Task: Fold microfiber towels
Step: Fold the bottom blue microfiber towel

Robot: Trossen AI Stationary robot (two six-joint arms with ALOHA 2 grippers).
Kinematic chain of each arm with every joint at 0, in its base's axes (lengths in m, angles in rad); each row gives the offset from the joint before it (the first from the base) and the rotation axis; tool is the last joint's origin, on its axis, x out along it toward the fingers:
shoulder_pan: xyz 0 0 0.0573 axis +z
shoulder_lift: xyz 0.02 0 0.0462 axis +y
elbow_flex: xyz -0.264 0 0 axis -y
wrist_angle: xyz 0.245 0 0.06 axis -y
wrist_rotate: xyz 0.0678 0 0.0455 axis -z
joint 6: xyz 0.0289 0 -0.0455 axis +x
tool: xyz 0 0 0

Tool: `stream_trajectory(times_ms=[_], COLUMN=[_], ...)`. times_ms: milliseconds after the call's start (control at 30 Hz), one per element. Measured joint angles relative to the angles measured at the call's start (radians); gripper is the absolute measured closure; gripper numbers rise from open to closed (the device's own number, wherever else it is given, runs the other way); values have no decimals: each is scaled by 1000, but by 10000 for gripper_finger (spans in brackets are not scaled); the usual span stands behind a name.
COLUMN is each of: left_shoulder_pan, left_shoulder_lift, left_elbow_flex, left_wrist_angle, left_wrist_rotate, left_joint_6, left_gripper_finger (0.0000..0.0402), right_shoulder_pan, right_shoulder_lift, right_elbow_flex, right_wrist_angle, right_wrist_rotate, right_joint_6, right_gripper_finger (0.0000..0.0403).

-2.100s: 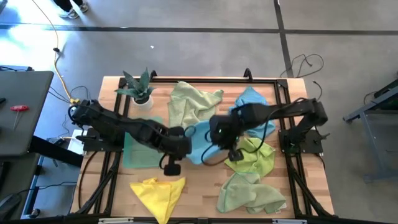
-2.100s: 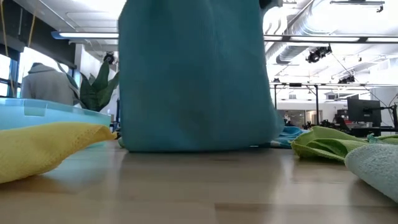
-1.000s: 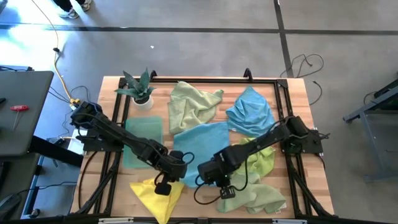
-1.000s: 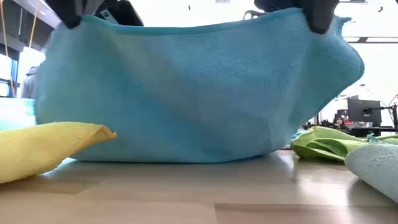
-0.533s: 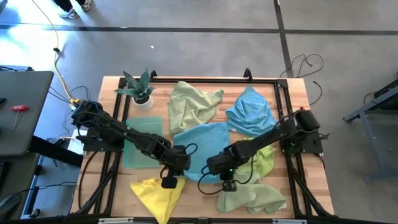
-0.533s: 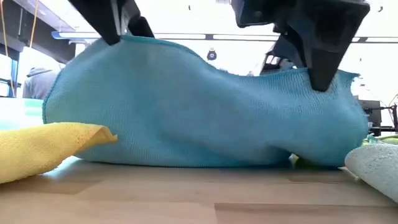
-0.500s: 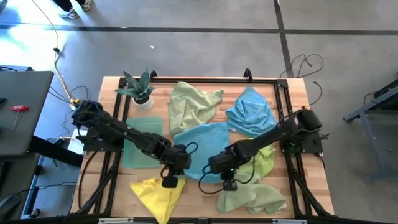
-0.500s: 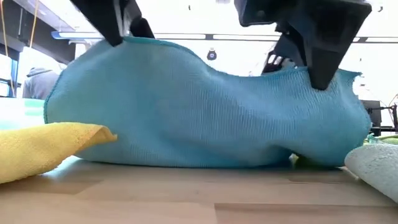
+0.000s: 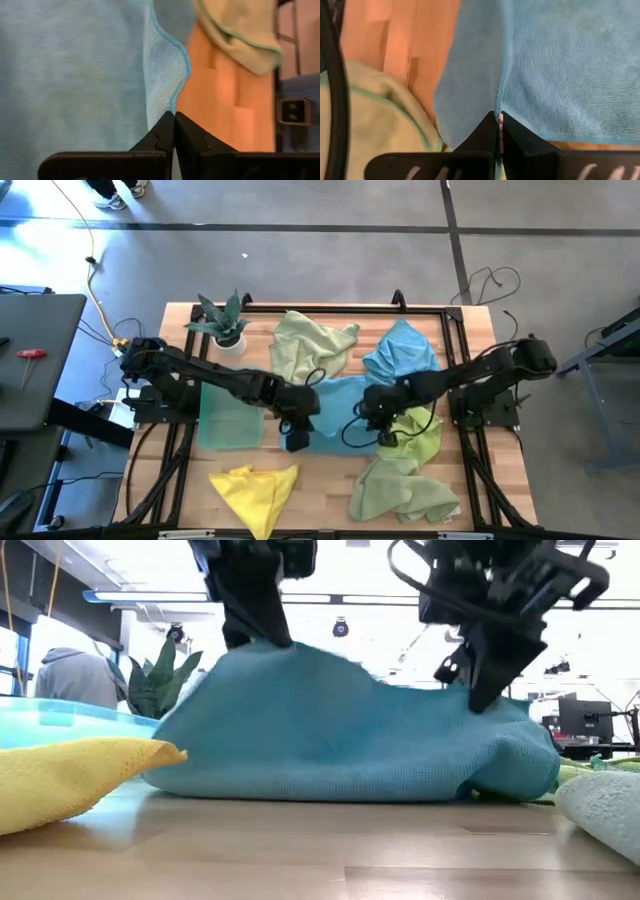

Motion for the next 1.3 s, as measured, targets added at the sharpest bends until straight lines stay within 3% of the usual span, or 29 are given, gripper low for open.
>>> stream_trajectory(times_ms=[200,333,467,667,867,1133,1300], left_shoulder_pan=[60,46,9,-92,-192,-297,-342], left_shoulder_lift=[11,11,11,11,11,23,63], left_elbow_flex=[-1,0,0,0,0,2,1], left_wrist_angle=[1,2,20,38,73,193,249], left_wrist_rotate=[25,110,202,219,214,128,128], left_joint_6=[-25,17,54,87,26,-178,-261], left_gripper_finger=[402,401,402,401,401,402,401], right_shoulder_pan=[-105,-84,-20,127,261,342,368], right_shoulder_lift=[-18,-22,-22,-17,-17,-17,-17], right_elbow_flex=[-45,-26,-9,-8,-8,-8,-8], right_wrist_angle=[-6,26,115,248,294,365,367], right_wrist_rotate=[-80,-180,-222,-162,-96,-109,-122], right_joint_6=[-103,-76,53,299,428,446,464], right_gripper_finger=[403,403,403,403,403,403,403])
